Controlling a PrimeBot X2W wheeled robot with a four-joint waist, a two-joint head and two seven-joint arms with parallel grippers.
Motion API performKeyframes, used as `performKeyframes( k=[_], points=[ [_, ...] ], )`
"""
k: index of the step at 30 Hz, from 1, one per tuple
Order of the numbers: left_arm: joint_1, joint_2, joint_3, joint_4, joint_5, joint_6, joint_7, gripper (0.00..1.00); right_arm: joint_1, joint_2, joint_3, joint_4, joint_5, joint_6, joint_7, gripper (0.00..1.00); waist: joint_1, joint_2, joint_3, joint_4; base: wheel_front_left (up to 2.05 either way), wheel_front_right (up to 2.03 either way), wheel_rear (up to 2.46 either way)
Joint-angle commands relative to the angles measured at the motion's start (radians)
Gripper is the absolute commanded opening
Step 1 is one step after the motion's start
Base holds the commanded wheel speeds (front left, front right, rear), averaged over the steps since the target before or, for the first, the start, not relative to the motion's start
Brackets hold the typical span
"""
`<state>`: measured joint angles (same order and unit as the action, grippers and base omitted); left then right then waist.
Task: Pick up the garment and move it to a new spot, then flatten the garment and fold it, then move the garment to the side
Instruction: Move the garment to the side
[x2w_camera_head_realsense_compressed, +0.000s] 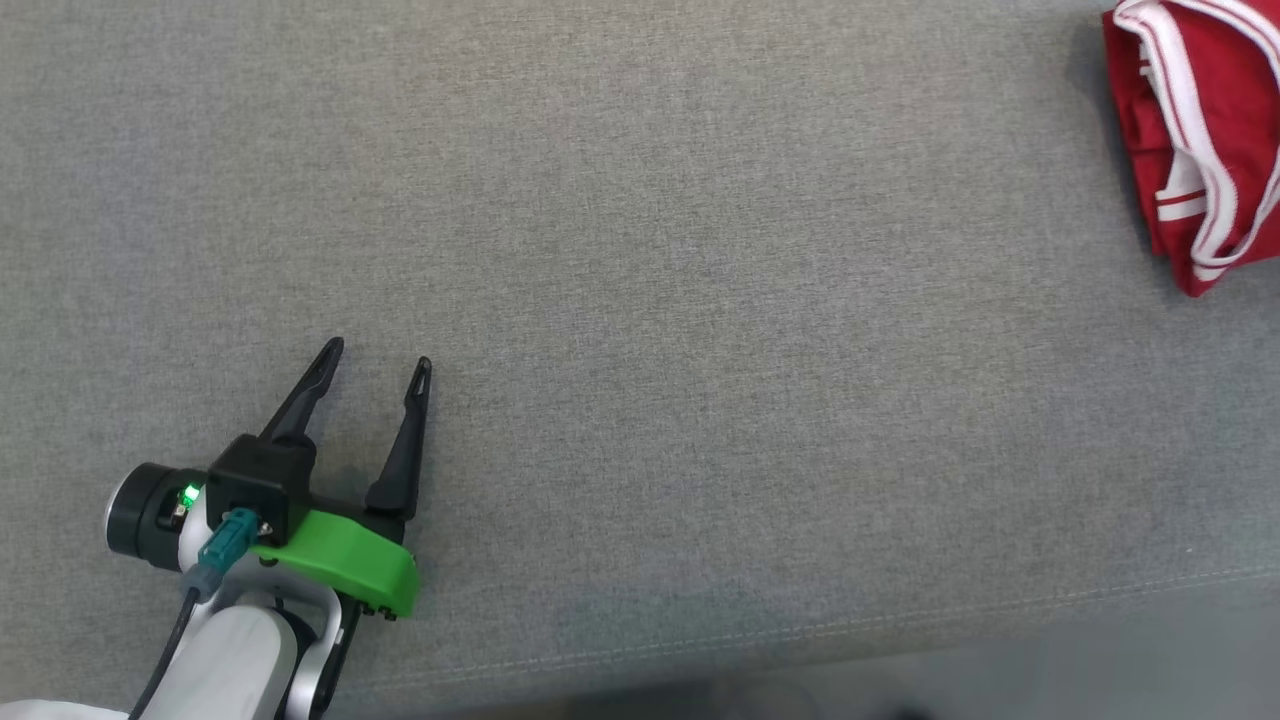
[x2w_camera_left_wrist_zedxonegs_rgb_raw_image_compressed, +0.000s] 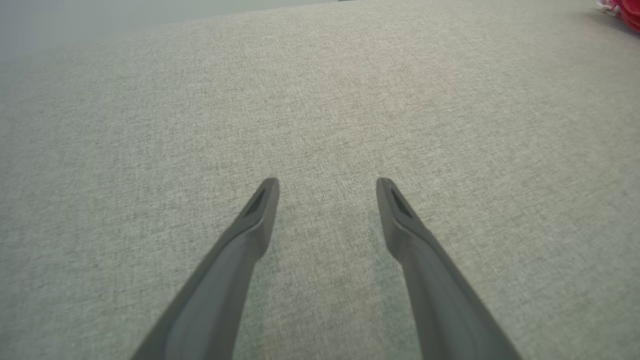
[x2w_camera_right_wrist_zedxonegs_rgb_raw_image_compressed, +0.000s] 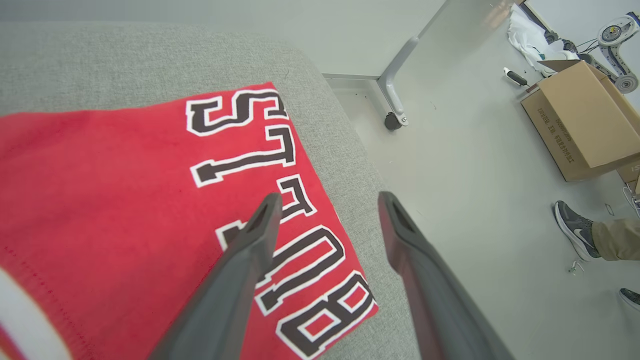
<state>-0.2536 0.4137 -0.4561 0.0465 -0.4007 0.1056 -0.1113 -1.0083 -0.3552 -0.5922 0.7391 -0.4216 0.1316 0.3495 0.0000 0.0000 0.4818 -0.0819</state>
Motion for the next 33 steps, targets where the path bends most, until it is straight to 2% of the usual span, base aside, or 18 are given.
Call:
performKeyframes(
  k=[1, 7, 13, 18, 22, 28, 33],
  points=[
    [-0.018, 0.007, -0.002, -0.006, 0.013, 0.001, -0.003, 1.0, 0.01, 0.007, -0.008, 0.001, -0.01, -0.002, -0.015, 1.0, 0.0, 0.0, 0.008, 0.01, 0.0, 0.0, 0.0],
    [-0.033, 0.021, -0.027, -0.021, 0.03, -0.033, -0.034, 1.0, -0.017, 0.044, -0.029, 0.047, -0.026, -0.002, -0.064, 1.0, 0.0, 0.0, -0.008, 0.012, 0.0, 0.0, 0.0],
    [-0.012, -0.037, 0.025, 0.0, -0.038, 0.024, -0.055, 1.0, 0.013, 0.067, -0.025, 0.065, -0.01, -0.002, -0.178, 1.0, 0.0, 0.0, -0.064, 0.016, 0.0, 0.0, 0.0],
    [0.012, -0.064, 0.044, 0.011, -0.087, 0.011, -0.084, 1.0, 0.045, 0.089, -0.018, 0.074, 0.009, -0.002, -0.291, 1.0, 0.0, 0.0, -0.136, 0.019, 0.0, 0.0, 0.0],
    [0.035, -0.086, 0.06, 0.045, -0.115, 0.024, -0.104, 1.0, 0.08, 0.112, 0.01, 0.084, 0.033, -0.002, -0.377, 1.0, 0.0, 0.0, -0.213, 0.025, 0.0, 0.0, 0.0],
    [0.086, -0.126, 0.094, 0.103, -0.161, 0.055, -0.123, 1.0, 0.163, 0.144, 0.075, 0.1, 0.097, -0.002, -0.464, 1.0, 0.0, 0.0, -0.351, 0.042, 0.0, 0.0, 0.0],
    [0.134, -0.145, 0.143, 0.128, -0.221, 0.092, -0.115, 1.0, 0.229, 0.198, 0.119, 0.103, 0.242, -0.002, -0.488, 1.0, 0.0, 0.0, -0.441, 0.051, 0.0, 0.0, 0.0]
  ],
)
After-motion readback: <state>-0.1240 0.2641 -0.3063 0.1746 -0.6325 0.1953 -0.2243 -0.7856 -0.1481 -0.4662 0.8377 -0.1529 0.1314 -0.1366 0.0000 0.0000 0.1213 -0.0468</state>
